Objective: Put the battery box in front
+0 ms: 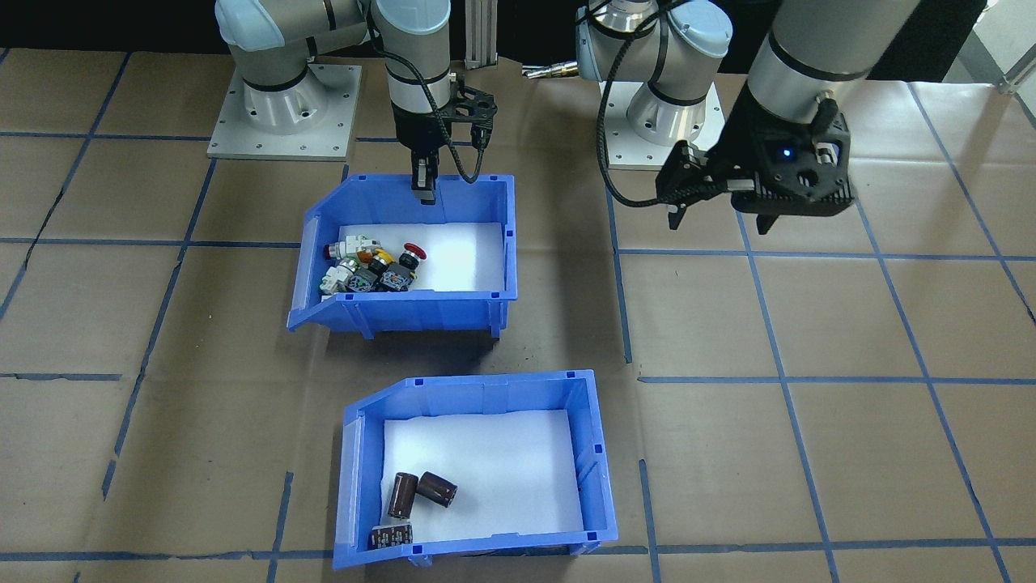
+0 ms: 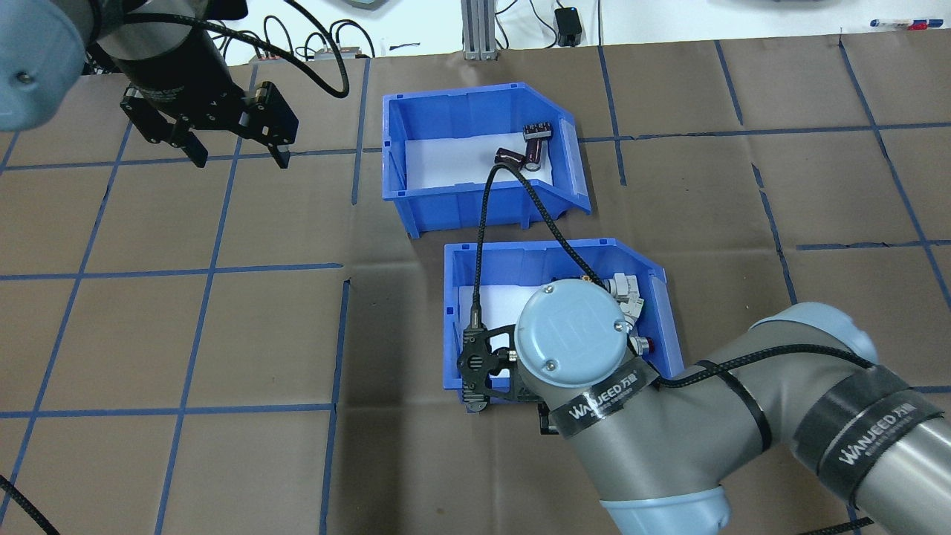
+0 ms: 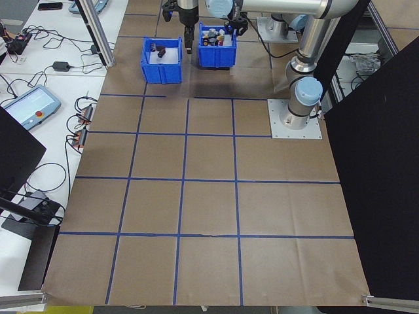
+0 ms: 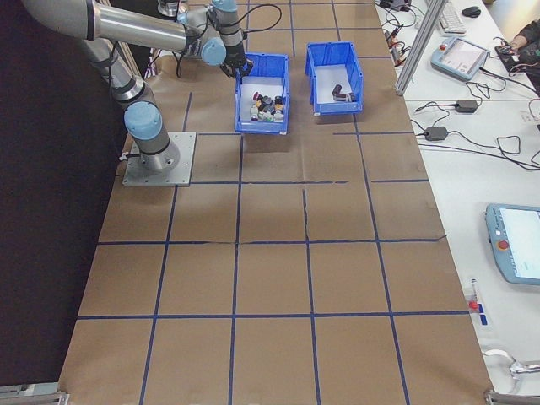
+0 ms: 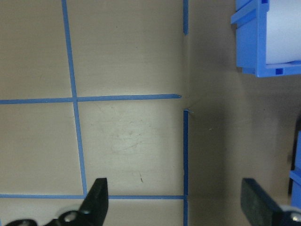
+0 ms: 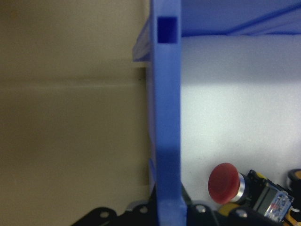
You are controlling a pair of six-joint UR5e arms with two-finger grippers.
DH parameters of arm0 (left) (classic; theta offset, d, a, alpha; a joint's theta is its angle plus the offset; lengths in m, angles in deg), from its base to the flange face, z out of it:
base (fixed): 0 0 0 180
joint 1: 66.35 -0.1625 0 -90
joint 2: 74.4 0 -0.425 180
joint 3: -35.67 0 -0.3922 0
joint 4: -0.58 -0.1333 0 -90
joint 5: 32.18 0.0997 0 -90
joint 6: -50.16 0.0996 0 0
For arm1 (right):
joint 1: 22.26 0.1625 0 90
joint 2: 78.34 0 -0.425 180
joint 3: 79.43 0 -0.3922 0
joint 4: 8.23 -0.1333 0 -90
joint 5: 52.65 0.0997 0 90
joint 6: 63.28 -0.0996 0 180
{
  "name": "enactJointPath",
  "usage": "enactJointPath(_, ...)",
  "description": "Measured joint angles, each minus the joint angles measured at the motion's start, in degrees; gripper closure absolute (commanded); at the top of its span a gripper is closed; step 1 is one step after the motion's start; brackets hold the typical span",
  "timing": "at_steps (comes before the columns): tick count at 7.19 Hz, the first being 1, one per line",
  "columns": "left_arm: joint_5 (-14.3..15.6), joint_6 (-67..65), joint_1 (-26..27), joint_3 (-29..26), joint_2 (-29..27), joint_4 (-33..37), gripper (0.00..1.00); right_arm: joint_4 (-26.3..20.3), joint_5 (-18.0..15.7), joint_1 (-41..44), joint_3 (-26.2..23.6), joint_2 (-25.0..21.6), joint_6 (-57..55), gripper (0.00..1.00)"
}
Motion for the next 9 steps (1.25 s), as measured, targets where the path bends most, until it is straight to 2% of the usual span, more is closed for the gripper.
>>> enactJointPath(1,-0.57,0.12,1.83,1.33,1.52,-0.15,0.0,0.37,-0.04,0.92,0.04,0.67,-1.21,1.0)
enactJointPath(2,-0.84,-0.06,2.68,3.09,2.69,-0.15,0.0,0.43,-0.06,1.43,0.04,1.16,-1.79,0.83)
enactJointPath(3,-1.0,-0.24,2.82,5.75,4.16,-0.28,0.0,0.45,-0.05,1.61,0.01,1.62,-2.0,0.01)
enactJointPath(5,-1.07,0.8,0.26,11.98,7.93,-2.94,0.0,0.29,-0.39,1.69,0.05,1.93,-2.57,0.0)
enactJointPath(7,-0.95,3.29,-2.61,13.73,9.22,-4.65,0.0,-0.72,-1.99,1.17,0.67,0.27,-2.7,0.0)
enactJointPath(9,-0.82,3.71,-2.94,13.32,9.2,-4.7,0.0,-6.41,-2.23,-1.44,2.94,-4.23,-2.63,0.0)
